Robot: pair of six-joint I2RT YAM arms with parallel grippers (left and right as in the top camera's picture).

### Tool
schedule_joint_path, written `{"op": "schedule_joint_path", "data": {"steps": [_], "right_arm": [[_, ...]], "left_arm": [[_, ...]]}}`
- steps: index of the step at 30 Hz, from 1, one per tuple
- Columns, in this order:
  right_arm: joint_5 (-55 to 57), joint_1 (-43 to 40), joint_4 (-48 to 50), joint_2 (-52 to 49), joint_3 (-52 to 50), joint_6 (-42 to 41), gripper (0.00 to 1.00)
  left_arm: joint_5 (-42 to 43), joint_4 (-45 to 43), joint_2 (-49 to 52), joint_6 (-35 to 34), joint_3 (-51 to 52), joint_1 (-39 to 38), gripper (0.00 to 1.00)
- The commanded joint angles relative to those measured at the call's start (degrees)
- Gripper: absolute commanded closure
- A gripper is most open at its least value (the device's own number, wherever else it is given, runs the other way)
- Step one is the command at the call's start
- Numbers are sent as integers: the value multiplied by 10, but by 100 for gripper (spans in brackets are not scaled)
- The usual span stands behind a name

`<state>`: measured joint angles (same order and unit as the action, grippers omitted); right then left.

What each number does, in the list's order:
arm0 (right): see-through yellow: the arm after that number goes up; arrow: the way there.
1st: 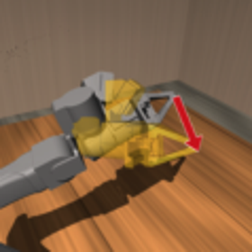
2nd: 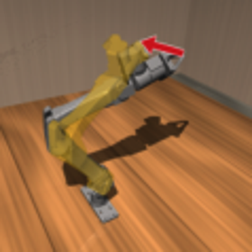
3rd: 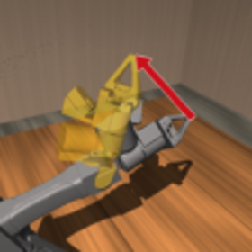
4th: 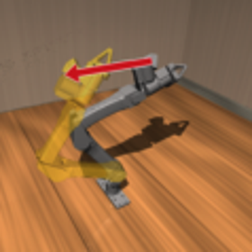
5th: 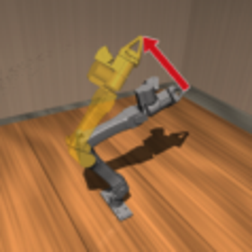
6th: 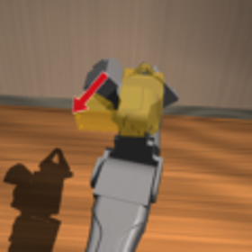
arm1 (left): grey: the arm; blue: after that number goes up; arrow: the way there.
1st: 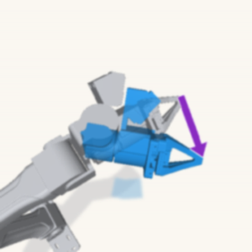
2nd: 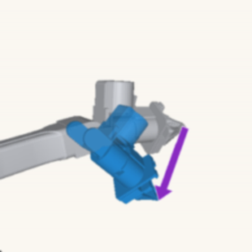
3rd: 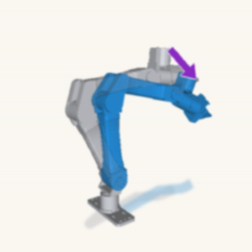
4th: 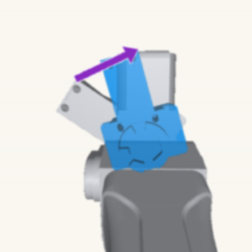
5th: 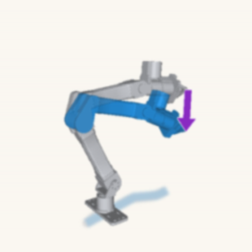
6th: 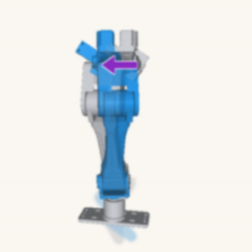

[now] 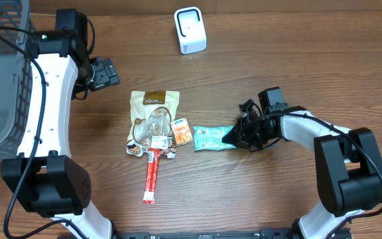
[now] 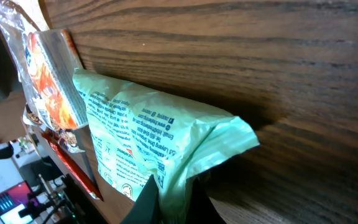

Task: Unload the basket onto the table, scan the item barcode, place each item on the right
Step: 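Grasp the teal wipes pack edge with the right gripper and lift, then carry the wipes pack up to the white scanner and hold it there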

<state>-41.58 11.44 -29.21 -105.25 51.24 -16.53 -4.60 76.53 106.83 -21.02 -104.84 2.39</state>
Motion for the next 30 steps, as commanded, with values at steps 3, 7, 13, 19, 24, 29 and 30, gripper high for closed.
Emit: {"op": "schedule_joint_path", "data": {"steps": [3,7,13,19,24,29,30], "right_arm": [[36,1,-11,63,21,-8,96],[75,1,-105,113,107,3,97],[131,1,-281,117,337,35,96],[131,1,-311,117,455,31,97],[131,1,-294,117,460,63,97],[147,2,-265,117,460,130,96],[161,2,-254,117,460,134,97]], "left_arm": [[-9,-1,0,0,-5,2,0],[-9,-1,0,0,-5,2,0],[-9,-1,0,0,-5,2,0],[-9,-1,0,0,-5,2,0],[-9,-1,0,0,-5,2,0],[-9,-1,0,0,-5,2,0],[-9,-1,0,0,-5,2,0]]}}
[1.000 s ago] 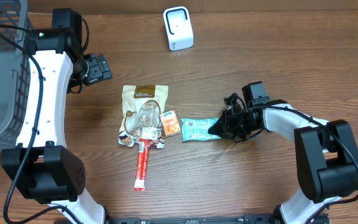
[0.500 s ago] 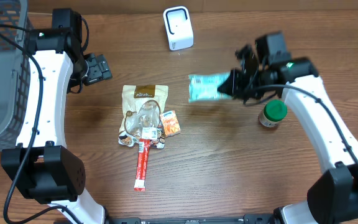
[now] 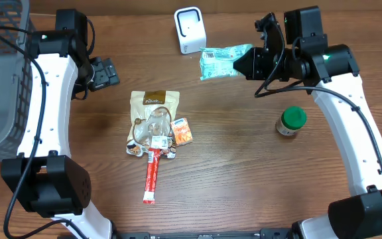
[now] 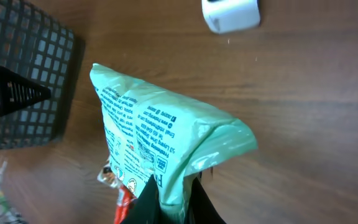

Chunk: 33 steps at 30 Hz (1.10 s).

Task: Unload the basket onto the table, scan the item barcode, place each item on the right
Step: 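Carry the wipes pack up to the white scanner and hold it there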

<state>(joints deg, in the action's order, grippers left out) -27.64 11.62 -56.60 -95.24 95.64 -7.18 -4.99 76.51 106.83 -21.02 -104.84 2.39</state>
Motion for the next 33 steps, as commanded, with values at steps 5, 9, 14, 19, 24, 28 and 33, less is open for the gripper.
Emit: {"op": "schedule_joint_path", "data": {"steps": [5,9,14,19,24,28,33], "right_arm": [[39,0,60,16,24,40,97],[44,0,38,-24,128,38,97],[63,0,5,-113,282,36,97],[151,6,88,-178,304,64,97],[332,62,203,-244,304,212,97],[417,110,263,-281,304,344,96],[632,171,389,-356,304,532,97]], "left_arm": [[-5,-1,0,0,-5,2,0],[-5,-1,0,0,-5,2,0],[-5,-1,0,0,-5,2,0],[-5,-1,0,0,-5,2,0],[-5,-1,0,0,-5,2,0],[-5,-1,0,0,-5,2,0],[-5,-1,0,0,-5,2,0]]}}
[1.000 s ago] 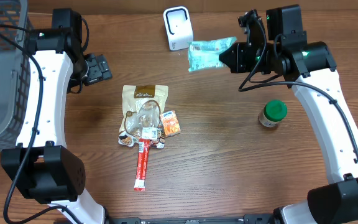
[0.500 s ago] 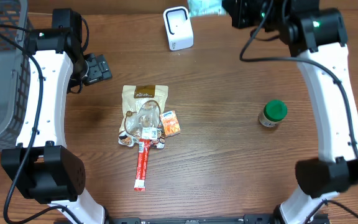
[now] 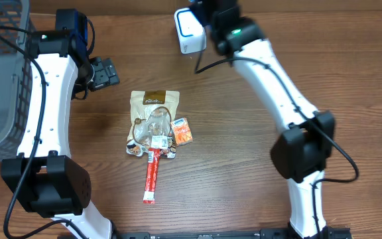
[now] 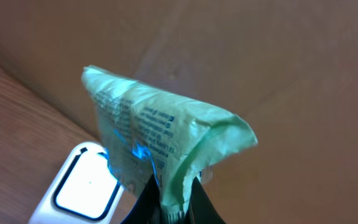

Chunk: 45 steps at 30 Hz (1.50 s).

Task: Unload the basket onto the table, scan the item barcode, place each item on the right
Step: 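Carry the wipes pack up to the white scanner and hold it there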

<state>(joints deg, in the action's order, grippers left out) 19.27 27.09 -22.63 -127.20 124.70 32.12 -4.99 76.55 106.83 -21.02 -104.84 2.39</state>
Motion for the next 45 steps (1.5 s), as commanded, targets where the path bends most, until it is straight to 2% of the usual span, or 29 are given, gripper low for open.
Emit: {"op": "schedule_joint_path", "data": {"steps": [1,3,8,14,21,45], "right_arm": [[201,24,84,-56,13,167,96],[229,29,116,-88,12,190,97],[305,31,184,-141,12,189,97],[306,37,196,-153,12,159,97],[292,54,156,-154,12,157,97],[282,63,147,-179,-5,157,96]], "left_arm": [[-5,-1,0,0,-5,2,0],[-5,-1,0,0,-5,2,0],[-5,-1,0,0,-5,2,0],[-5,-1,0,0,-5,2,0],[-5,-1,0,0,-5,2,0],[-5,-1,0,0,-5,2,0]]}}
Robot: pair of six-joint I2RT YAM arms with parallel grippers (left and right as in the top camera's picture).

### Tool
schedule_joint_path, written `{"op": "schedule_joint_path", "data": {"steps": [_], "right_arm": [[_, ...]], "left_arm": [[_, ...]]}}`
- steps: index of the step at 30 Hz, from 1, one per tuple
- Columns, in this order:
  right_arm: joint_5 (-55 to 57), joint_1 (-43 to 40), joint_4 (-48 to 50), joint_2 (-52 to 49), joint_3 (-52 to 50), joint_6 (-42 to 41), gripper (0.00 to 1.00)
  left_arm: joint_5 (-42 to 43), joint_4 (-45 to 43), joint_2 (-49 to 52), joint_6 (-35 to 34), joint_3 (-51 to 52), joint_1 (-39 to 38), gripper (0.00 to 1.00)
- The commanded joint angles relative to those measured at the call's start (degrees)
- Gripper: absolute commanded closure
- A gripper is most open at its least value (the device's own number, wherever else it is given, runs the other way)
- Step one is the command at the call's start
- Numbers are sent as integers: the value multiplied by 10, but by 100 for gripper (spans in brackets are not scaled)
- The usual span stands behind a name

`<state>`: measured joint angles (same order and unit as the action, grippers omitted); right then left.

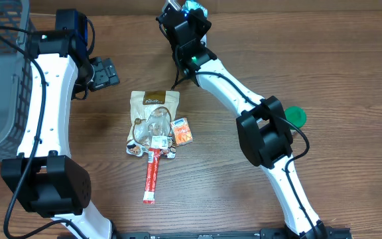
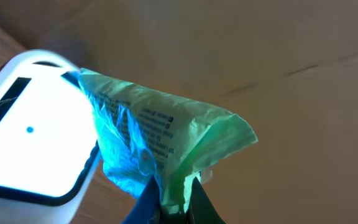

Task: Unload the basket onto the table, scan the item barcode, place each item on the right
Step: 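Carry the wipes pack up to the white scanner and hold it there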

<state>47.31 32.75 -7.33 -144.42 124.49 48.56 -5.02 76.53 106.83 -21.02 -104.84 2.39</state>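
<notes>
In the right wrist view my right gripper (image 2: 171, 193) is shut on the crimped end of a pale green snack packet (image 2: 160, 134). The packet's printed face hangs just in front of the white scanner (image 2: 30, 149), whose window glows bright, and blue light falls on the packet's lower left. In the overhead view that gripper (image 1: 186, 14) is at the table's far edge and hides the scanner beneath it. My left gripper (image 1: 106, 72) hangs at the far left, away from all this; its jaw state does not show.
A brown pouch (image 1: 153, 119), a small orange packet (image 1: 182, 131) and a red stick pack (image 1: 152, 176) lie together left of centre. A green-lidded jar (image 1: 295, 117) stands at the right. A grey wire basket fills the left edge.
My right gripper has moved a little left and closer to the scanner with the green packet. The packet now sits right against the glowing window. The left arm is unchanged.
My right gripper was shut on the green packet lying on the table beside the orange packet. Then it held the packet in the air right of the scanner. Then the packet hung above the scanner, and now right before its window.
</notes>
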Motion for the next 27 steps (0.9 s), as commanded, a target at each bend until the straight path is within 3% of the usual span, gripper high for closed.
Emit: {"op": "schedule_joint_path", "data": {"steps": [1,9,16,22,27], "right_arm": [[2,7,-20,-6,-3,-8,97],[-72,12,-152,-6,-3,-73,96],[-54,14,-158,5,-3,-118,96],[-37,13,-168,83,-2,-200,97],[-42,11,-243,164,-2,-293,97]], "left_arm": [[-5,-1,0,0,-5,2,0],[-5,-1,0,0,-5,2,0],[-5,-1,0,0,-5,2,0],[-5,-1,0,0,-5,3,0],[-5,-1,0,0,-5,2,0]]}}
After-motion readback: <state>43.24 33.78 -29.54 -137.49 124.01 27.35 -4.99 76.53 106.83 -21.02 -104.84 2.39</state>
